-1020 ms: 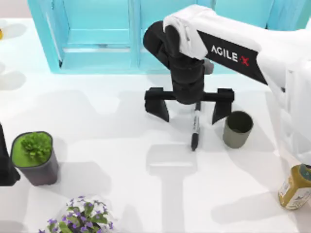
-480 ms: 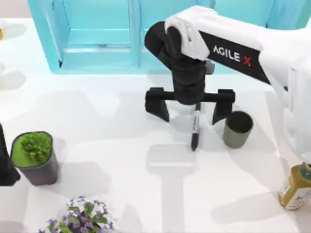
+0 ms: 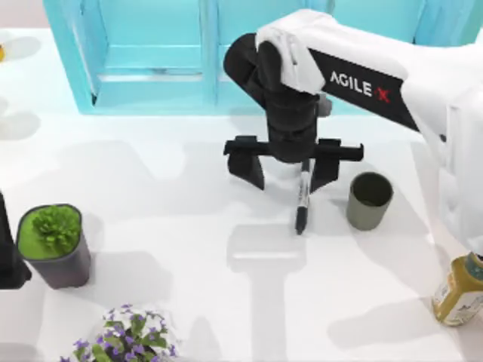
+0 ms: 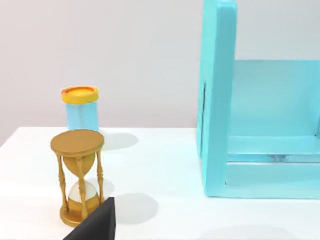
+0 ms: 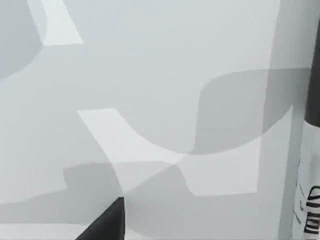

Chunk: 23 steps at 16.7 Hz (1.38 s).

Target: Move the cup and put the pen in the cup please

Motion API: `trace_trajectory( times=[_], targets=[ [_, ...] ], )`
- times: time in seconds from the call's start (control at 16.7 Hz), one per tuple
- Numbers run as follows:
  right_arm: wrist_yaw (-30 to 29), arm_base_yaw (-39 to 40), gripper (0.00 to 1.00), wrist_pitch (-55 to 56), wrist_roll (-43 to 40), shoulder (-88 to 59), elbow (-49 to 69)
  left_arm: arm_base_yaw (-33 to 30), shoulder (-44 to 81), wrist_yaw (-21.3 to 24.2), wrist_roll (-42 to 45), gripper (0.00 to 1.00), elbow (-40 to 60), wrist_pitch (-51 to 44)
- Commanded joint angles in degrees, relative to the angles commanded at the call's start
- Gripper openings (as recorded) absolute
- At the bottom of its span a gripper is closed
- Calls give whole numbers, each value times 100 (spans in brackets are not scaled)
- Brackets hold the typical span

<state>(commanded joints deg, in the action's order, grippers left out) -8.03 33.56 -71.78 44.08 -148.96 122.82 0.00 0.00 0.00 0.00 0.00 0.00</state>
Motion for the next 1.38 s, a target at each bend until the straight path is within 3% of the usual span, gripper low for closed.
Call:
trace_trajectory(
  times=[0.24, 0.3, 0.84, 1.38],
  targets=[
    [0, 0, 2, 0, 0, 0, 0, 0, 0, 0, 0, 100, 0, 0],
    [0, 0, 0, 0, 0, 0, 0, 0, 0, 0, 0, 100, 0, 0],
    [186, 57, 0, 53, 151, 286, 216, 0, 0, 0, 0, 100, 0, 0],
    [210, 345, 0, -165, 426, 1151, -463, 0, 0, 0, 0, 100, 0, 0]
  ],
)
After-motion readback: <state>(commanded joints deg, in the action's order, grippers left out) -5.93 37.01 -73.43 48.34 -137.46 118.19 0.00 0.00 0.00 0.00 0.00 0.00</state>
